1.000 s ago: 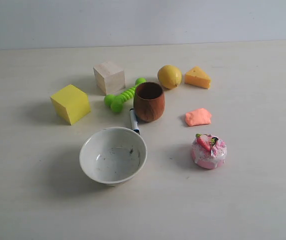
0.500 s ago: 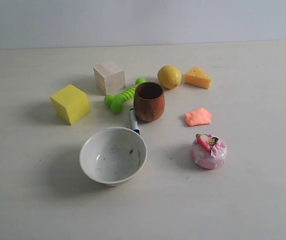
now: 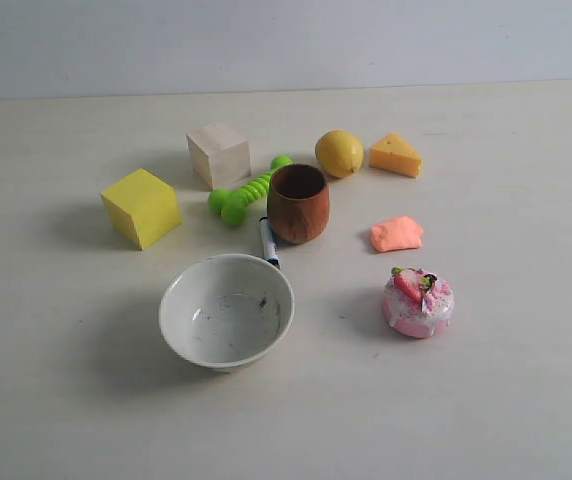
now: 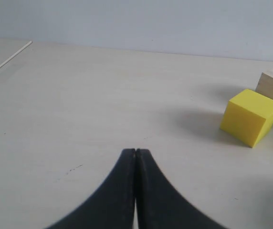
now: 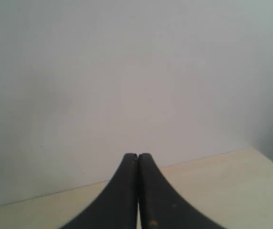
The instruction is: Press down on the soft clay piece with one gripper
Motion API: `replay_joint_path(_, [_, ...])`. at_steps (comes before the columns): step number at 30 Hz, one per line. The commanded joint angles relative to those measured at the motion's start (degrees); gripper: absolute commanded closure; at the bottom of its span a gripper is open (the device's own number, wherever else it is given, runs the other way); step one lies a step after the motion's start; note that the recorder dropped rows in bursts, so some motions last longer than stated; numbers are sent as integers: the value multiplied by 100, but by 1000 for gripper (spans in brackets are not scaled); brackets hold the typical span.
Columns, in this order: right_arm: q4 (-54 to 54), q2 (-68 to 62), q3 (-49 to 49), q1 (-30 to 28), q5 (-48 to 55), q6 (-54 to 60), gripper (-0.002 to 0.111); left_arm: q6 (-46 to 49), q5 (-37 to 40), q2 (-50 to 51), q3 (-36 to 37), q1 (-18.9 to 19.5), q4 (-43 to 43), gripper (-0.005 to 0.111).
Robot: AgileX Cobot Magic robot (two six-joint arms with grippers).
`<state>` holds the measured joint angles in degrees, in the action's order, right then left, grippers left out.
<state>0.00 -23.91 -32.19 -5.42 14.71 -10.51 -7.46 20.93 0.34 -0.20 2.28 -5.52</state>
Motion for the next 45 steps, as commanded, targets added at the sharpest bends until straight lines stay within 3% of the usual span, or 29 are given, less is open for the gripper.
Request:
replay_joint_path(1, [1174, -448, -386, 12, -192, 591, 108, -9, -53, -34, 20, 13, 8, 107])
replay_joint_path(7, [2247, -1131, -1186, 45, 963, 2570, 108, -9, -53, -34, 20, 13, 8, 107])
replay_joint_path(12, [2646, -2119, -1824, 630, 1580, 3471, 108, -9, -53, -34, 20, 13, 8, 107])
replay_joint_path(17, [1881, -3318, -2432, 1414, 2057, 2876, 108, -9, -53, -34, 20, 13, 8, 107])
replay_joint_path(23, [-233, -4627, -2955, 2475, 2499, 1051, 108, -9, -53, -34, 20, 13, 8, 107])
replay_joint_path(26, [-797, -5243, -3294, 2821, 2864, 847, 108, -9, -53, -34, 20, 13, 8, 107])
replay_joint_path(32, [-912, -6407, -4227, 2903, 3702, 835, 108, -9, -53, -34, 20, 13, 8, 107])
replay_joint_path(45, [-819, -6679, -4421, 2903, 3106, 334, 108, -9, -53, -34, 20, 13, 8, 107])
